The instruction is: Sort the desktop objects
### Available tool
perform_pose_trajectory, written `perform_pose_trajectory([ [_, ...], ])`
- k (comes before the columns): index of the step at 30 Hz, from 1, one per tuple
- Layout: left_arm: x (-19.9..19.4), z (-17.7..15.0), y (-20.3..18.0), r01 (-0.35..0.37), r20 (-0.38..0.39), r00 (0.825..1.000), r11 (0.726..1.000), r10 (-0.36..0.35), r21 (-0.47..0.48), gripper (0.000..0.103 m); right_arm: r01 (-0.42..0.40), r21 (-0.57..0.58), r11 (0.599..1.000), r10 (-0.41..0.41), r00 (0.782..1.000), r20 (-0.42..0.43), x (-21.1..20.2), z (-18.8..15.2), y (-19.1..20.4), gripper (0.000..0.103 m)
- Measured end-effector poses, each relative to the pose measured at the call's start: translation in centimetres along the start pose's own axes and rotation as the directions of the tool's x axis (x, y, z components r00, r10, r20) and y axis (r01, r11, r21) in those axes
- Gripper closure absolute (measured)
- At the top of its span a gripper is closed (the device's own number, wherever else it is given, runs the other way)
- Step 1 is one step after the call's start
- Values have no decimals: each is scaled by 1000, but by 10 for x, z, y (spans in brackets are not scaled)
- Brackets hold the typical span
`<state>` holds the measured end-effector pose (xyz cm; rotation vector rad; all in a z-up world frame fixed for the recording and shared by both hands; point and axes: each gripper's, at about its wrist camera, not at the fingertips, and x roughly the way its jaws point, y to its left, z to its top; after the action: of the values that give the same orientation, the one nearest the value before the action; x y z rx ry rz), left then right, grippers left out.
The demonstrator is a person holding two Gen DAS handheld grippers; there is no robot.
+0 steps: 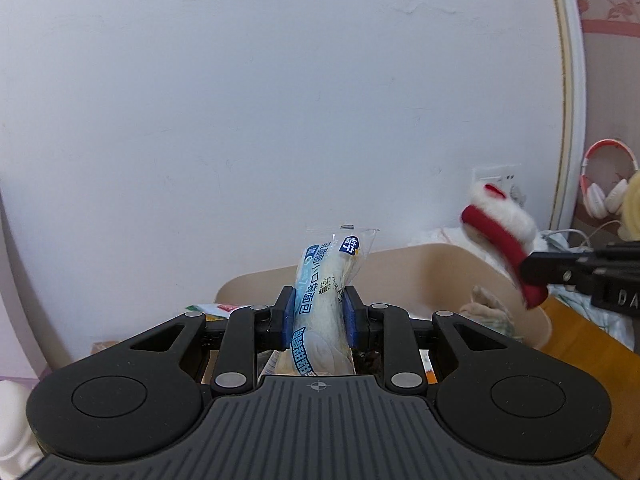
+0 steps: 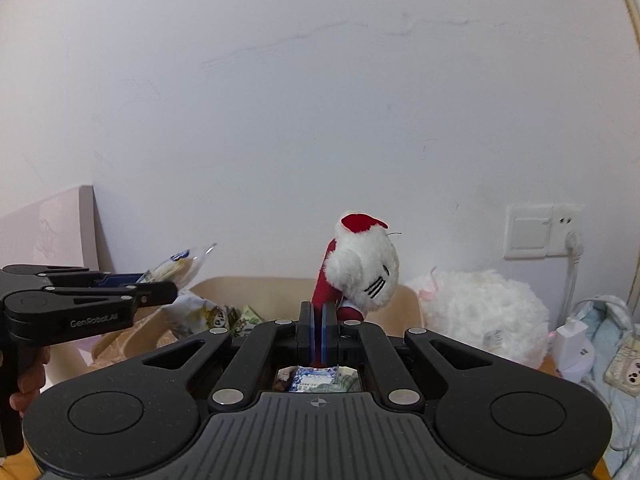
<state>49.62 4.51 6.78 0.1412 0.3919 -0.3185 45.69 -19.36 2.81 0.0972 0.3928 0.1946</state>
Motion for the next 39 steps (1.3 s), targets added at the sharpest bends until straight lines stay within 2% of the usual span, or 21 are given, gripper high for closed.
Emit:
perform_pose_trajectory([
  [7, 40, -5, -15, -40, -73, 996, 999, 43, 32, 78, 26, -68, 997, -31, 997, -75, 41, -10, 5, 101],
  [14, 47, -16, -26, -41, -101, 994, 998, 46, 56, 75, 25, -84, 996, -34, 993, -111, 52, -20, 3, 103],
  [16, 45, -16, -26, -38, -86, 995, 998, 43, 52, 53, 19, -81, 997, -28, 992, -122, 54, -21, 2, 103],
  [17, 43, -16, -27, -38, -75, 996, 998, 41, 45, 32, 20, -79, 997, -30, 992, -123, 53, -21, 1, 101],
  [18, 39, -16, -25, -41, -56, 998, 999, 43, 34, 20, 22, -77, 997, -31, 992, -122, 53, -21, 0, 97],
  [19, 36, -15, -24, -50, -35, 998, 998, 51, 26, 18, 22, -73, 997, -31, 992, -122, 52, -19, -4, 95],
  [20, 32, -15, -24, -52, -26, 998, 998, 53, 23, 18, 25, -67, 997, -33, 992, -122, 51, -18, -6, 87],
  [21, 30, -14, -25, -50, -28, 998, 999, 51, 21, 18, 24, -63, 998, -32, 992, -125, 49, -18, -6, 64],
  [22, 29, -13, -26, -51, -30, 998, 998, 51, 21, 18, 12, -57, 998, -19, 992, -128, 46, -17, -5, 55],
  [23, 26, -15, -25, -57, -29, 998, 998, 58, 23, 18, 13, -56, 998, -19, 993, -120, 43, -17, -6, 41],
  [24, 25, -15, -26, -67, -27, 997, 997, 67, 27, 18, 21, -59, 998, -27, 994, -107, 41, -17, -6, 37],
  [26, 19, -16, -24, -73, -26, 997, 997, 74, 23, 18, 20, -61, 998, -25, 995, -96, 36, -15, -8, 35],
  [33, 4, -22, -27, -80, -36, 996, 997, 80, -14, 17, 21, -38, 999, -24, 997, -72, 17, -13, -3, 10],
  [39, -21, -29, -26, -118, -31, 993, 993, 117, -16, 17, 24, -47, 999, -27, 997, -75, -4, -19, 5, 5],
])
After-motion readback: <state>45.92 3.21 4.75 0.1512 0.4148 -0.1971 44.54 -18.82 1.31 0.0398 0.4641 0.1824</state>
